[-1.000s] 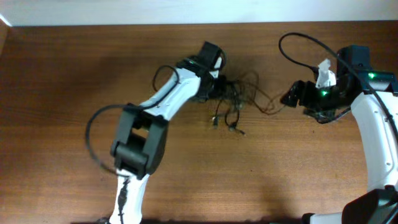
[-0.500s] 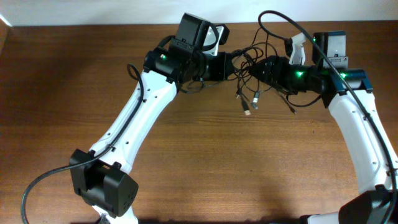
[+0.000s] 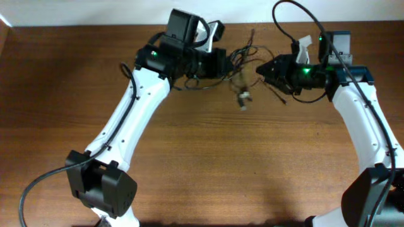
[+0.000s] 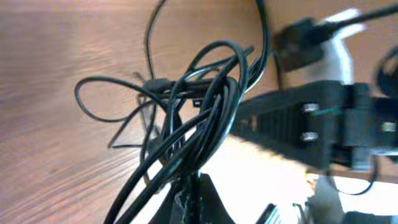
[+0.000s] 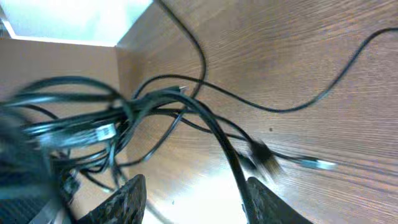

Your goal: Untangle cables

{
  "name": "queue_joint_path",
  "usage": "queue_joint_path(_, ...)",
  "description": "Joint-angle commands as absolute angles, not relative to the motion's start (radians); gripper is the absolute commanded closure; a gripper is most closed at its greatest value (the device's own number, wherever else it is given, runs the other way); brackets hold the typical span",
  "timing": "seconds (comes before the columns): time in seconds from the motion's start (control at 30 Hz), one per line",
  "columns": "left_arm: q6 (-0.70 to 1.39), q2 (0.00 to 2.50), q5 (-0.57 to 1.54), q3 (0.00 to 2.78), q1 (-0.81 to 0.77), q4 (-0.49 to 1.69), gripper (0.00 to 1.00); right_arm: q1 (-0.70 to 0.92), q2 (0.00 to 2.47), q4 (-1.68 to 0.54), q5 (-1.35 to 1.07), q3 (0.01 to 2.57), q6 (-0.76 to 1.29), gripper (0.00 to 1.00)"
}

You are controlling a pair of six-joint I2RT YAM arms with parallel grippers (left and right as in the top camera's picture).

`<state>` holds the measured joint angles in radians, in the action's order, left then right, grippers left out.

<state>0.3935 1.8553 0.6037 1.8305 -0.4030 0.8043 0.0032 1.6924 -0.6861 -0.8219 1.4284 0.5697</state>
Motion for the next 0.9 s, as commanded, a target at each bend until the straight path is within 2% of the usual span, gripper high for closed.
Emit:
queue_joint_path(0.0, 0.318, 1.843, 0.548, 1.837, -0.426, 0.844, 1.0, 0.013, 1.606, -0.688, -0.857, 1.436, 0.539, 0.5)
queue_joint_path(0.13, 0.353, 1.843, 0.729, 1.837, -0.426, 0.861, 1.0, 0.051, 1.595, -0.666, -0.851, 1.436, 0.539, 0.5)
queue_joint_path(0.2, 0.382, 1.843, 0.927, 1.837, -0.426, 0.823, 1.0, 0.114, 1.601, -0.659, -0.744, 1.436, 0.582, 0.5)
queue_joint_path(0.37, 0.427, 1.843, 1.256, 1.837, -0.426, 0.772, 1.0, 0.163, 1.637, -0.562, -0.638, 1.436, 0.667, 0.51)
queue_joint_path(0.4, 0.435, 1.843, 1.266, 1.837, -0.426, 0.77, 1.0, 0.163, 1.64, -0.556, -0.636, 1.436, 0.668, 0.57)
queue_joint_path(0.47, 0.434, 1.839, 1.264, 1.837, -0.393, 0.732, 1.0, 0.162, 1.641, -0.627, -0.591, 1.436, 0.662, 0.87)
queue_joint_path(0.5, 0.434, 1.836, 1.2, 1.837, -0.346, 0.695, 1.0, 0.156, 1.641, -0.681, -0.59, 1.436, 0.629, 0.96)
queue_joint_path(0.63, 0.382, 1.836, 0.698, 1.837, -0.26, 0.755, 1.0, 0.139, 1.565, -0.812, -0.586, 1.436, 0.483, 0.96)
queue_joint_path(0.7, 0.331, 1.836, 0.361, 1.837, -0.259, 0.879, 1.0, 0.086, 1.49, -0.91, -0.586, 1.438, 0.394, 0.96)
queue_joint_path(0.77, 0.289, 1.836, 0.12, 1.837, -0.251, 0.96, 1.0, 0.004, 1.45, -1.032, -0.573, 1.438, 0.304, 0.96)
queue_joint_path(0.87, 0.262, 1.836, 0.017, 1.837, -0.185, 1.007, 1.0, -0.149, 1.437, -1.142, -0.512, 1.438, 0.233, 0.96)
